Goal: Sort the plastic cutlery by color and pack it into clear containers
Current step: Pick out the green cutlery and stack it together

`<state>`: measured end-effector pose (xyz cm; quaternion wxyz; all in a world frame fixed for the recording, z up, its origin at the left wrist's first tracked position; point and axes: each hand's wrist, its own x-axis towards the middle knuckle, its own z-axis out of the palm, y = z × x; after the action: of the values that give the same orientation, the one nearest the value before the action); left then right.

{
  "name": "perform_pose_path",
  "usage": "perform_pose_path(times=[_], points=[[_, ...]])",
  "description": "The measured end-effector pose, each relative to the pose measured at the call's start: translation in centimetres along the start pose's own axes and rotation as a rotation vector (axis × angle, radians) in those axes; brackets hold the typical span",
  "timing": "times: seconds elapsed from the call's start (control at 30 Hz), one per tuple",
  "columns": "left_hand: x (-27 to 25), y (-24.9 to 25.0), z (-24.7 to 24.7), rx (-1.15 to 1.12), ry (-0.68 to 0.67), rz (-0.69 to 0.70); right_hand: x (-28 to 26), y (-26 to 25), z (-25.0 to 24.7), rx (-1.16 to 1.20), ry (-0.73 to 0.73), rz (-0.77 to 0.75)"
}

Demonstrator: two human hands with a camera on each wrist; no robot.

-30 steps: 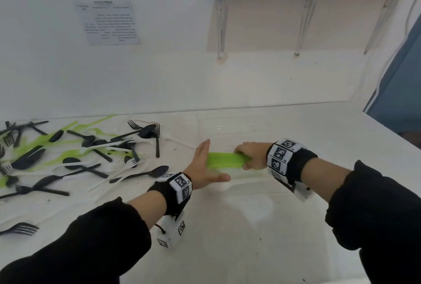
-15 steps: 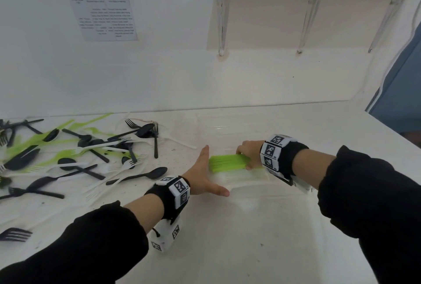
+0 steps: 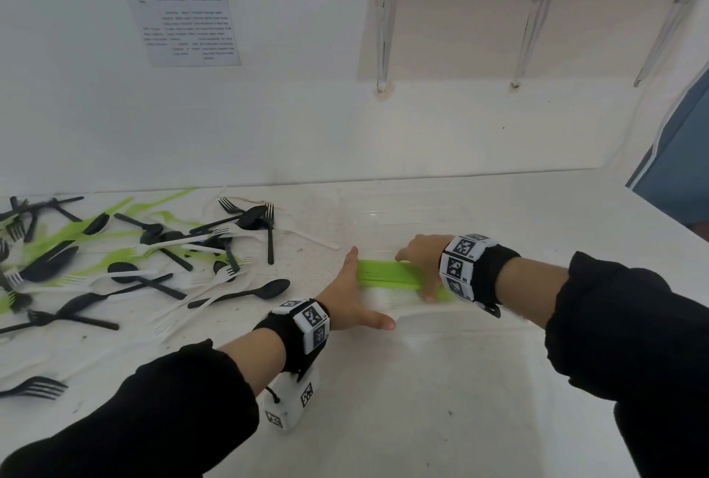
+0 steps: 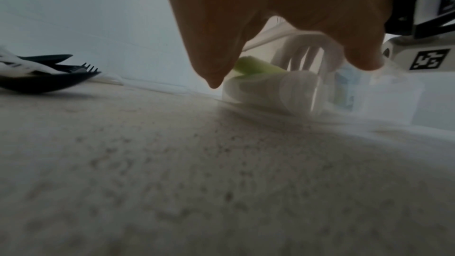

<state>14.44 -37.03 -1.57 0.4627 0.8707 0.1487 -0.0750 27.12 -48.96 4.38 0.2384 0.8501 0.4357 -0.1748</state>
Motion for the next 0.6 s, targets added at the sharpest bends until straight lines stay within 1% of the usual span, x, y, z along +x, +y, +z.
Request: perform_pose_path(times=[0.07,0.2,0.3,0.4,0.53,0.6], points=[[-0.1,0.0,0.0,-0.003,-0.004,-0.007,-0.3,0.2,0.0,-0.003,-0.041,-0.010],[-0.2,0.0,0.1,-0.027,-0.023,-0.028,-0.4,-0.1,0.3,-0.052,0.032,-0.028],[-0.3,0.1,0.2,-0.025,-0.024,-0.034,-0.7,0.4,-0.1,0.013,0.054,-0.043],[-0.3,0.0,0.2,-0.020,-0.025,-0.037,-1.7,1.6,-0.3,0.091,0.015,-0.047],[-0.3,0.0,0.2,-0.025,-0.027,-0.037,-2.5,2.3,0.6,0.004,-0.043,-0.008],[-0.3,0.0,0.2,-0.024,-0.027,-0.039,-2.3,2.4,1.0,-0.018,-0.031,0.017]])
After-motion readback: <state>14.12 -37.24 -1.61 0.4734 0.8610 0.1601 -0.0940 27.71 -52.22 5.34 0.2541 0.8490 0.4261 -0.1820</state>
